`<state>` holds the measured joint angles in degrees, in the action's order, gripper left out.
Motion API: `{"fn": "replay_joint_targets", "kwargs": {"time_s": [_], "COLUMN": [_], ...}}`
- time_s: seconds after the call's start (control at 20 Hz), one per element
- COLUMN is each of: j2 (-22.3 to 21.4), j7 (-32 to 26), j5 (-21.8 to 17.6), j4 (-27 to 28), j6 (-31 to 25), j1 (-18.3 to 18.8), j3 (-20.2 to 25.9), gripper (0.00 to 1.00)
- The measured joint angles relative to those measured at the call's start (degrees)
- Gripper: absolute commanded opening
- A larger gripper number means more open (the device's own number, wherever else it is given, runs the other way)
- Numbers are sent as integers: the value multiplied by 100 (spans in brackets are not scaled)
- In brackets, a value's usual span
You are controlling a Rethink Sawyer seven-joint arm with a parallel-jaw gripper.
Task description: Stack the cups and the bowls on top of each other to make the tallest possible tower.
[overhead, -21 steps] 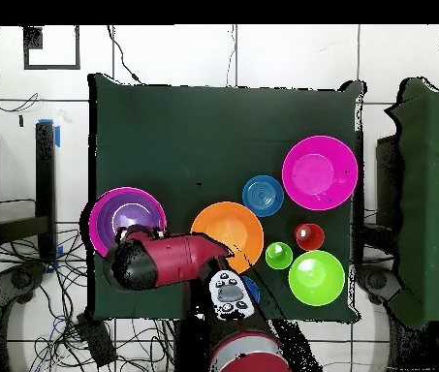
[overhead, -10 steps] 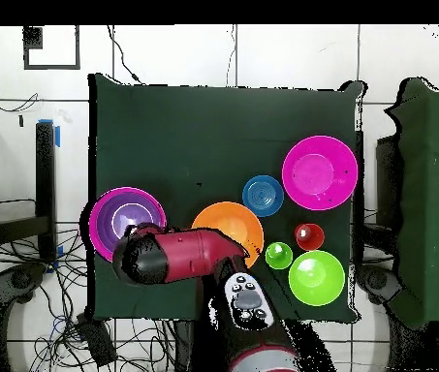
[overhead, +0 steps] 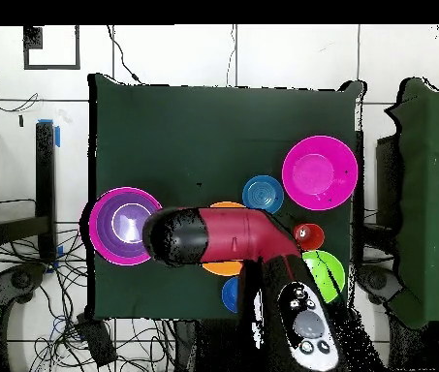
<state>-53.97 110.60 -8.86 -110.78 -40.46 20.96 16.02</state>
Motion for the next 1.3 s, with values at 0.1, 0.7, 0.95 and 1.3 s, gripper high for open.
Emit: {"fn": "replay_joint_targets", "kwargs": {"time_s": [0.1,0.7,0.95,1.3], "j2": [-164,-321,-269,-144], "j7": [0,0,0,0], "j5": [-4,-261,-534,-844], "j4": [117,615,782,946], "j6": [-380,-684,-685,-616], "j1": [114,336,402,570], "j3": [56,472,627,866], "gripper": [0,0,0,100]}}
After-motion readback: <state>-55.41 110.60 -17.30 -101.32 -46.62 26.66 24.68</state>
